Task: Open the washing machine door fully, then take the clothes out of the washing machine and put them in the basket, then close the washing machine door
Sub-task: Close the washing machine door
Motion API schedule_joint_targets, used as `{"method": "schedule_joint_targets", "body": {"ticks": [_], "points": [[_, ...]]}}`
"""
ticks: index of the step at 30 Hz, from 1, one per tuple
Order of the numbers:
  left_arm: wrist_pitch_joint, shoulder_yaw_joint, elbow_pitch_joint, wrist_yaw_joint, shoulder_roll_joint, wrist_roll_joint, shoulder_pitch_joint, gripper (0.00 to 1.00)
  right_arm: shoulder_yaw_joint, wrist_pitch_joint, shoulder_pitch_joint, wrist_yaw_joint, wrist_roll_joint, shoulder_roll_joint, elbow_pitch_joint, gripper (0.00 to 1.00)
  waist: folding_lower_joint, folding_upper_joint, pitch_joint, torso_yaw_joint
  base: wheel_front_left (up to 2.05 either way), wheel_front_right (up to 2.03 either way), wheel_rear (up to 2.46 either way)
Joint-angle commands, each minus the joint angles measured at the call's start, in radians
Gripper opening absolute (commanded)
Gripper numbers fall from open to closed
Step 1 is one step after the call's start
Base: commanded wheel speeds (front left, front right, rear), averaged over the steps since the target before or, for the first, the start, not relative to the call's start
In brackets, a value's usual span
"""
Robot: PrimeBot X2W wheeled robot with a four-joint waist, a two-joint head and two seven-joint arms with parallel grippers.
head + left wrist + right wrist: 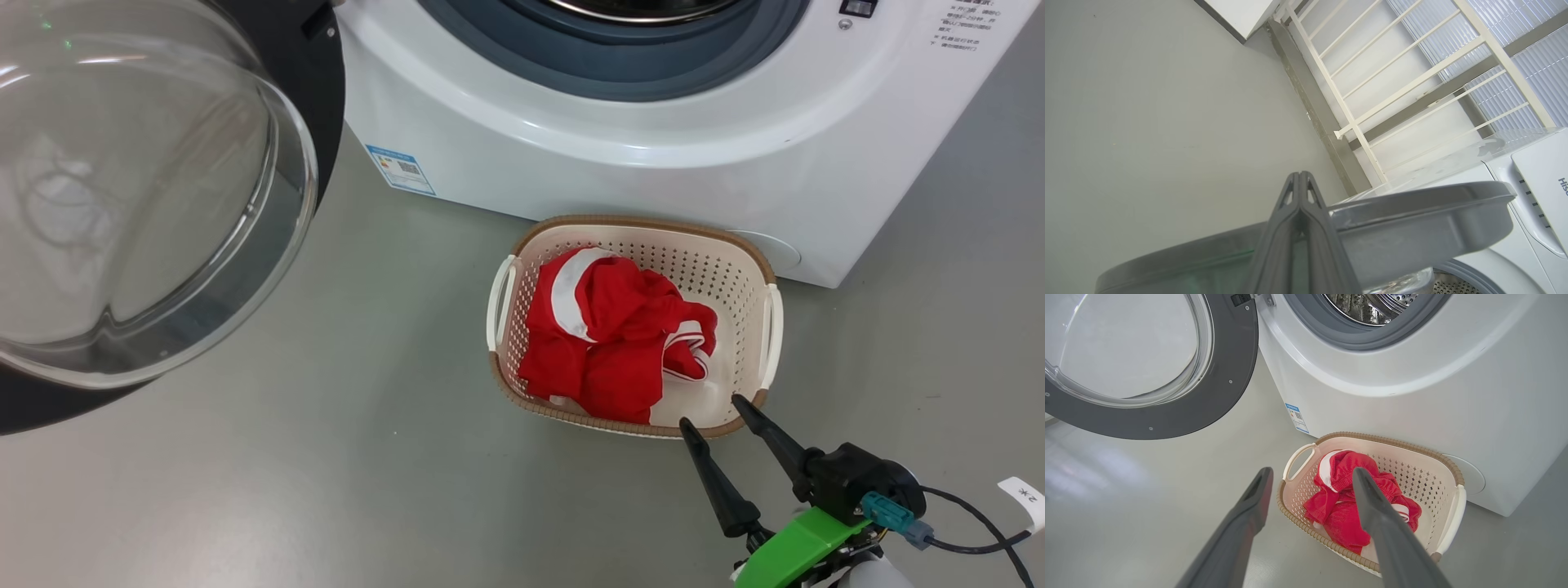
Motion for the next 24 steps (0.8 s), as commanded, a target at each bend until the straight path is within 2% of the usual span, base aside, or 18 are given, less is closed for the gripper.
{"method": "schedule_joint_targets", "body": {"ticks": [1, 13, 24], "points": [[0.015, 0.01, -0.025, -0.003, 0.07, -0.003, -0.006, 0.0, 0.025, -0.005, -0.023, 0.002, -0.011, 0.005, -0.019, 1.0, 0.0, 0.0, 0.0, -0.002, 0.0, 0.0, 0.0], [0.127, -0.03, -0.034, -0.003, 0.067, -0.028, 0.018, 0.0, 0.018, -0.005, -0.022, 0.002, -0.013, 0.018, -0.019, 1.0, 0.0, 0.0, -0.024, -0.005, 0.0, 0.0, 0.0], [0.24, -0.059, -0.119, -0.003, 0.08, -0.058, 0.073, 0.0, 0.017, -0.005, 0.004, 0.002, 0.007, 0.038, -0.021, 1.0, 0.0, 0.0, -0.095, -0.011, 0.0, 0.0, 0.0]]}}
